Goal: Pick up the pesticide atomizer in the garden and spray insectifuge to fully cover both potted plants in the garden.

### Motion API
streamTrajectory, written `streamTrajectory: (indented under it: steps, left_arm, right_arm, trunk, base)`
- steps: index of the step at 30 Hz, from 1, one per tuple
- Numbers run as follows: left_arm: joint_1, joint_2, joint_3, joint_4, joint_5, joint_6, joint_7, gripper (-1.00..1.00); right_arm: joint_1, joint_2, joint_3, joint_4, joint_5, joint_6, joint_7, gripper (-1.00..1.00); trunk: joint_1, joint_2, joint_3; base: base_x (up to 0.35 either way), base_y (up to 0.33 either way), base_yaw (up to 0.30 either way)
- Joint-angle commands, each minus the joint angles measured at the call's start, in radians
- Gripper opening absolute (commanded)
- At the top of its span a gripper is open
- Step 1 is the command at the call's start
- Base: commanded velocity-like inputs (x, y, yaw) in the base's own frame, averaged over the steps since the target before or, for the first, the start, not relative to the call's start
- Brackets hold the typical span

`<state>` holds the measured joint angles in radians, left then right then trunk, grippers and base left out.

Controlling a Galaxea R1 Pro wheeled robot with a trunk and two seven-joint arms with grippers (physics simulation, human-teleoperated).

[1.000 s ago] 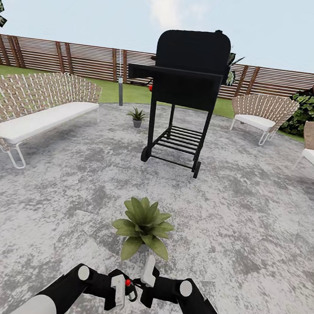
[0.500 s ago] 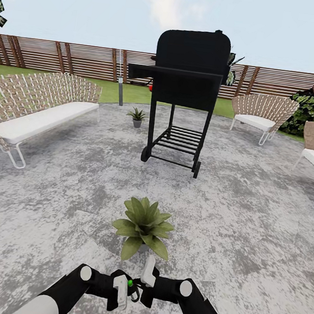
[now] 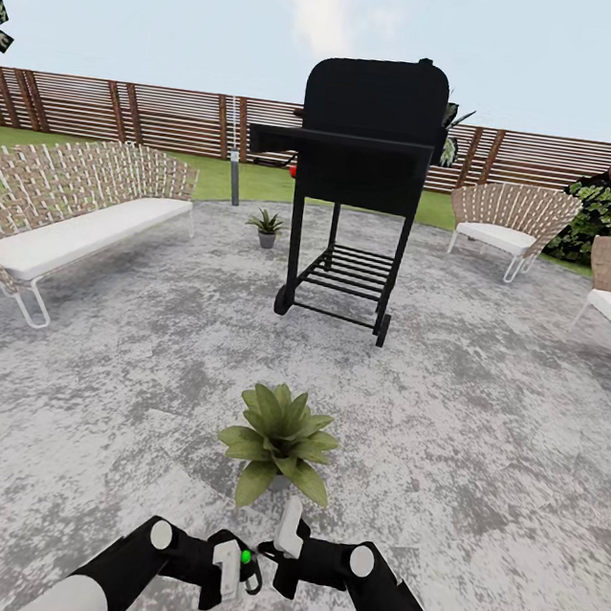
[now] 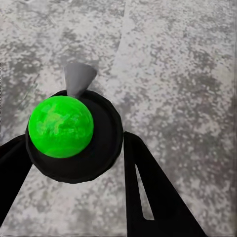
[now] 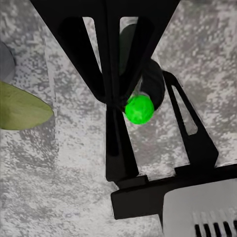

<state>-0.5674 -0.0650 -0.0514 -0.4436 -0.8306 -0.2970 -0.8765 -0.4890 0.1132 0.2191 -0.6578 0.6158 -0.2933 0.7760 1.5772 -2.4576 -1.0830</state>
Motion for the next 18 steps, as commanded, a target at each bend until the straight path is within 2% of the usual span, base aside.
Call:
streamTrajectory:
  steps: [1,6,9,10,13,18]
  left_arm:
    - [0.000,0.007,0.000,-0.001,-0.007,-0.004,-0.001,-1.00]
    - [0.005,0.066,-0.001,0.001,-0.009,-0.004,0.000,-1.00]
    - [0.009,0.115,-0.001,0.000,-0.009,-0.004,0.000,-1.00]
    - [0.012,0.142,-0.001,0.000,-0.009,-0.004,0.001,-1.00]
    - [0.015,0.177,0.006,-0.002,-0.007,-0.003,0.006,-1.00]
    - [0.019,0.207,0.011,-0.003,-0.004,-0.001,0.013,-1.00]
  right_arm:
    - [0.000,0.000,-0.001,-0.001,0.010,-0.006,0.000,-1.00]
    - [0.000,0.000,-0.001,-0.001,0.009,-0.006,0.000,-1.00]
    - [0.000,0.000,-0.001,0.000,0.010,-0.006,-0.001,-1.00]
    - [0.000,0.000,-0.002,0.000,0.010,-0.006,-0.002,1.00]
    - [0.000,-0.003,-0.006,0.001,0.010,-0.006,-0.005,1.00]
    - [0.000,-0.008,-0.009,0.000,0.011,-0.005,-0.024,1.00]
  trunk:
    - [0.000,0.000,-0.001]
    - [0.000,0.000,-0.001]
    - [0.000,0.000,-0.001]
    - [0.000,0.000,-0.001]
    - [0.000,0.000,-0.001]
    - [0.000,0.000,-0.001]
  base:
    - [0.000,0.000,0.000]
    - [0.000,0.000,0.000]
    - [0.000,0.000,0.000]
    - [0.000,0.000,0.000]
    - [0.000,0.000,0.000]
    - [0.000,0.000,0.000]
